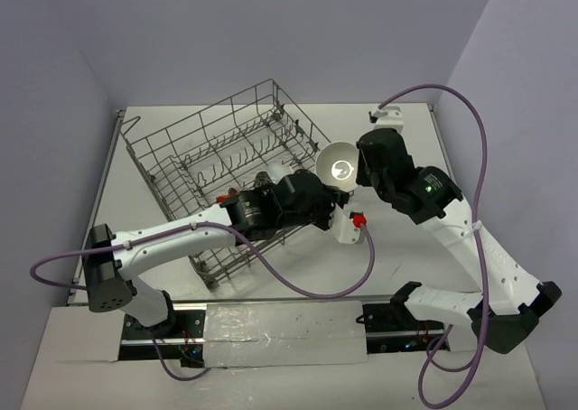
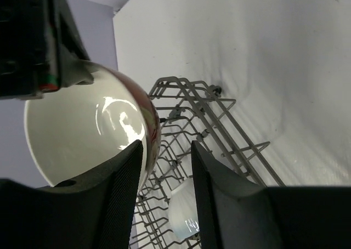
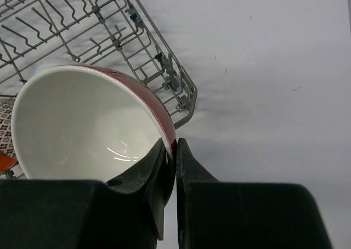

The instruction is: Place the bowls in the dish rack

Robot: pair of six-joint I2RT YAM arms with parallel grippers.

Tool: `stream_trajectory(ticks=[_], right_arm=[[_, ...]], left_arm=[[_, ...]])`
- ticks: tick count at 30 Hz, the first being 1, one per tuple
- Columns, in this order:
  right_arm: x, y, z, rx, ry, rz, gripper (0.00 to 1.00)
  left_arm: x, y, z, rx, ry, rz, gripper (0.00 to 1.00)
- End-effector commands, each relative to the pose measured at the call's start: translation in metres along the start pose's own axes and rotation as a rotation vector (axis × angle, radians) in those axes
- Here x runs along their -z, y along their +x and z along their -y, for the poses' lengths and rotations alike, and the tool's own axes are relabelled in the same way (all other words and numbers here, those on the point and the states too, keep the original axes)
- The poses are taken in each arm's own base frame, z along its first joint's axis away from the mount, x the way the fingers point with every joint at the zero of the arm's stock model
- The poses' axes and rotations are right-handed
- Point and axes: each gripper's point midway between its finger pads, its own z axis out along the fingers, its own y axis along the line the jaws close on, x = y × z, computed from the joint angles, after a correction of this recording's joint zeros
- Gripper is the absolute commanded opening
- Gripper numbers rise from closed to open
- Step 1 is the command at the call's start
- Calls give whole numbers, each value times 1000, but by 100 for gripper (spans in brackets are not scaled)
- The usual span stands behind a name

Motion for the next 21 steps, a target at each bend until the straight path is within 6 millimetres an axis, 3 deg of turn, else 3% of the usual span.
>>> stream_trajectory(ticks=[1, 21], right_arm=[[14, -31, -2, -25, 2, 86, 0], [11, -26, -9, 53, 33, 46, 0]], left_arm=[[1, -5, -4, 21, 20, -6, 45], [-11, 6, -2, 18, 41, -82, 31]])
